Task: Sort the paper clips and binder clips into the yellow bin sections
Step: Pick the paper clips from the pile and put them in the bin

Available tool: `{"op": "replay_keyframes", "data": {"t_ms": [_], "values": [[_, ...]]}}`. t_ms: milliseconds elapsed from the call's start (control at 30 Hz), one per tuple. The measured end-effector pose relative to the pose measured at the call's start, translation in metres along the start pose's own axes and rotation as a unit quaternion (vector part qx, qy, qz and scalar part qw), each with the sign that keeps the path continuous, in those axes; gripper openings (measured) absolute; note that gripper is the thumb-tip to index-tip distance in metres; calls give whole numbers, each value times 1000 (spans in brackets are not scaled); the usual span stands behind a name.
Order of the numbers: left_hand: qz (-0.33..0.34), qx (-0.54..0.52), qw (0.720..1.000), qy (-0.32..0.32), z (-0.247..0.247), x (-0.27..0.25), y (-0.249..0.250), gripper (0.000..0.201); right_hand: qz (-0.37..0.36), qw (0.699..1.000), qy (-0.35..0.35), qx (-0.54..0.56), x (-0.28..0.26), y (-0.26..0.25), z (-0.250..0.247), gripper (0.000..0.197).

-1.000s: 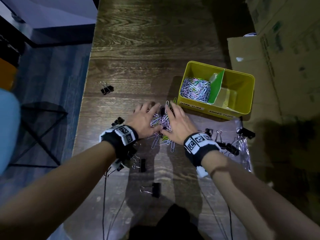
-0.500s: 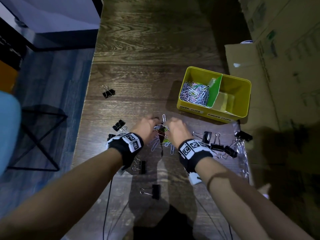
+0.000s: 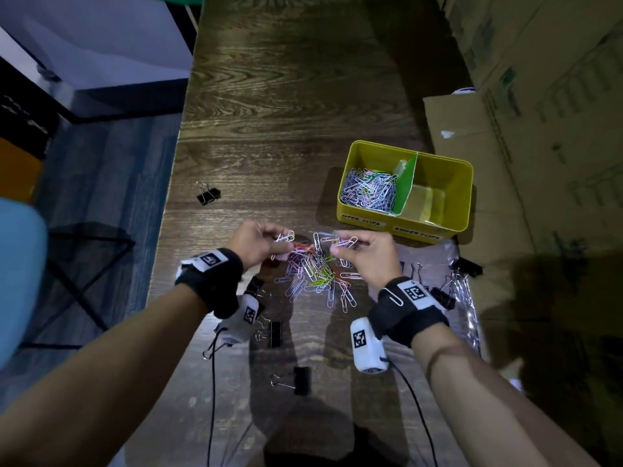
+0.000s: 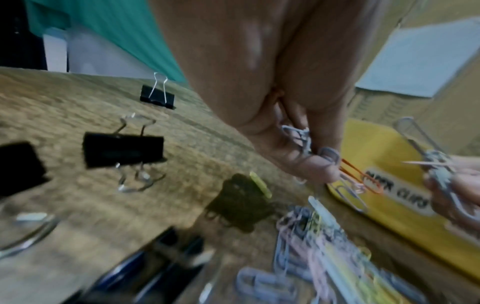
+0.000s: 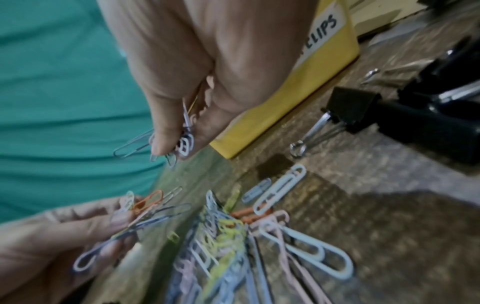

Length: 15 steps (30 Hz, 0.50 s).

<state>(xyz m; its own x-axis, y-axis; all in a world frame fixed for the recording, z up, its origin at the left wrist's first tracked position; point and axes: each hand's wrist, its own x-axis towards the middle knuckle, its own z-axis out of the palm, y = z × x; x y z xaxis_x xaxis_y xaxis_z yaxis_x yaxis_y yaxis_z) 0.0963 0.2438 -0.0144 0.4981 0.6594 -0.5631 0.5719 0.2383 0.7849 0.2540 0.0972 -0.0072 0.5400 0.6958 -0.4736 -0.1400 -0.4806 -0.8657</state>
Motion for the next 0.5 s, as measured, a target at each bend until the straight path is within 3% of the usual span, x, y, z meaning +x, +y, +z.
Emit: {"op": "replay_keyframes", "data": {"t_ms": [100,367,500], "values": [[36,-92,995,-33,-4,-3,30,26,-17,997,15,76,-14,-26,-17,27],[120,-147,975,-113,12,9,138,22,-99,981,91,143,-1,-90,-61,28],[133,-127,980,-81,43,30,163,20,-73,978,149,127,42,-92,-65,20]]}}
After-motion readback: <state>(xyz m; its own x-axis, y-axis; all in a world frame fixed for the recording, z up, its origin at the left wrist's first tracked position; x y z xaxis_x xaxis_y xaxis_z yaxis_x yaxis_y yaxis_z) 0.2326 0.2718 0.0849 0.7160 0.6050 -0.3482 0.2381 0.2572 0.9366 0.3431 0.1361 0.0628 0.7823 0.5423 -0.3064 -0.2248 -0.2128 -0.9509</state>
